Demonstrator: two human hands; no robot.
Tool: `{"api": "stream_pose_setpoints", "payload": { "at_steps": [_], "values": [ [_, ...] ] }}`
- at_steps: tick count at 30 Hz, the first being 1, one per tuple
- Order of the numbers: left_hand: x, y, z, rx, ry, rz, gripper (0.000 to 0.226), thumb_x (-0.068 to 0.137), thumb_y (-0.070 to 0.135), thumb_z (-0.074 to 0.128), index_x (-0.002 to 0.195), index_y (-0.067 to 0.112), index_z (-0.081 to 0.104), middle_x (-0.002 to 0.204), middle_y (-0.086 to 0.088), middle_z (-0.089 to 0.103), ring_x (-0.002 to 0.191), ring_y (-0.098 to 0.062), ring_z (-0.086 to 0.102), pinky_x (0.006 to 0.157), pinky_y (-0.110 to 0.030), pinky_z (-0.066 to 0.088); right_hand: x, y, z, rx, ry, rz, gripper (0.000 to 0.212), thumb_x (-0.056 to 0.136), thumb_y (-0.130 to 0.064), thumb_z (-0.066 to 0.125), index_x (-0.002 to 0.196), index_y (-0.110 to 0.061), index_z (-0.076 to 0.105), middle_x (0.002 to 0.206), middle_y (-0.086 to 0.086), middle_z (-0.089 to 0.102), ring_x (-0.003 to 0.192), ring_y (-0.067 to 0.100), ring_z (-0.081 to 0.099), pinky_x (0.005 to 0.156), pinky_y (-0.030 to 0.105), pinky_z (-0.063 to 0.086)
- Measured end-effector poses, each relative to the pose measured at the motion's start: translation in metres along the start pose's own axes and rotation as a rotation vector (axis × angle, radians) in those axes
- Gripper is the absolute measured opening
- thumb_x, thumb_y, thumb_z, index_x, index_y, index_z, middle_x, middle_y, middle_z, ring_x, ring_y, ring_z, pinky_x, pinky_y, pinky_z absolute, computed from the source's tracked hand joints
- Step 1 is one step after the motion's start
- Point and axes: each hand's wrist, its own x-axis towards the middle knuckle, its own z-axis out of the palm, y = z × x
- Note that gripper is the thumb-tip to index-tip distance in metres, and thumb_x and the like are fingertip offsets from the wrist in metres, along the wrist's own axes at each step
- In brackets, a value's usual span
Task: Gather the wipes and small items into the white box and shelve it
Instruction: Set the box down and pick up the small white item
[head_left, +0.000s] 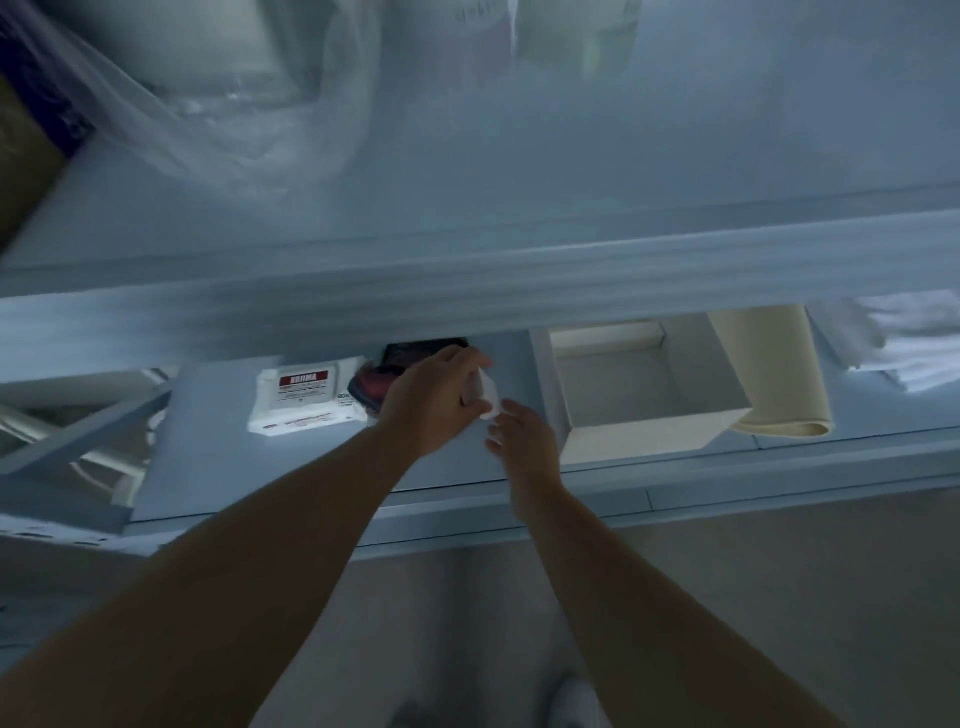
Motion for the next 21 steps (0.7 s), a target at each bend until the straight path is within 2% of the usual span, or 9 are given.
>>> {"api": "stream_pose_setpoints", "payload": {
  "at_steps": [2, 5, 13, 15, 18, 21],
  "values": [
    [-0.009, 0.011, -0.006, -0.03, -0.012, -0.01, 0.055, 0.076, 0.032, 0.083, 0.125, 0.024, 0.059, 0.121, 0.002, 0.063, 0.099, -0.019, 0.064, 0.077, -0.037, 0.055, -0.01, -0.011, 0.002, 0.123, 0.032, 0.053, 0.03, 0.098, -0.002, 0.049, 0.123, -0.006, 0.066, 0.114, 0.018, 0.071, 0.103, 0.029, 0.07, 0.087, 0.037, 0.06],
    [-0.019, 0.026, -0.013, -0.056, -0.016, -0.018, 0.054, 0.076, 0.032, 0.083, 0.124, 0.025, 0.057, 0.121, 0.003, 0.063, 0.098, -0.016, 0.064, 0.077, -0.038, 0.056, -0.027, -0.023, -0.004, 0.168, 0.068, 0.077, 0.026, 0.096, 0.0, 0.051, 0.105, -0.011, 0.072, 0.102, 0.015, 0.075, 0.086, 0.022, 0.074, 0.07, 0.027, 0.061],
    [-0.01, 0.071, -0.029, -0.087, -0.031, 0.03, 0.053, 0.08, 0.038, 0.08, 0.125, 0.024, 0.057, 0.115, 0.002, 0.067, 0.102, -0.018, 0.063, 0.08, -0.037, 0.054, -0.057, -0.06, -0.039, 0.151, 0.182, 0.037, 0.033, 0.088, 0.005, 0.048, 0.104, -0.01, 0.074, 0.086, 0.008, 0.075, 0.078, 0.019, 0.074, 0.067, 0.027, 0.061],
    [-0.002, 0.083, -0.03, -0.095, -0.02, 0.053, 0.053, 0.081, 0.036, 0.08, 0.126, 0.023, 0.058, 0.111, 0.002, 0.068, 0.103, -0.02, 0.063, 0.083, -0.035, 0.051, -0.057, -0.073, -0.05, 0.125, 0.202, 0.017, 0.035, 0.087, 0.005, 0.048, 0.106, -0.009, 0.073, 0.088, 0.01, 0.075, 0.081, 0.021, 0.074, 0.071, 0.03, 0.062],
    [0.014, 0.102, -0.022, -0.127, -0.015, 0.061, 0.053, 0.081, 0.035, 0.08, 0.127, 0.019, 0.059, 0.11, 0.0, 0.067, 0.103, -0.022, 0.062, 0.089, -0.04, 0.049, -0.045, -0.09, -0.072, 0.037, 0.21, -0.008, 0.038, 0.084, 0.006, 0.048, 0.107, -0.01, 0.074, 0.092, 0.013, 0.075, 0.085, 0.027, 0.074, 0.078, 0.037, 0.063],
    [0.038, 0.118, 0.0, -0.091, -0.015, 0.035, 0.053, 0.082, 0.039, 0.078, 0.129, 0.021, 0.059, 0.109, 0.002, 0.067, 0.102, -0.021, 0.063, 0.088, -0.042, 0.05, -0.018, -0.106, -0.099, -0.055, 0.199, -0.025, 0.034, 0.087, 0.005, 0.048, 0.098, -0.009, 0.077, 0.088, 0.015, 0.076, 0.08, 0.028, 0.073, 0.071, 0.035, 0.063]
  ]
}}
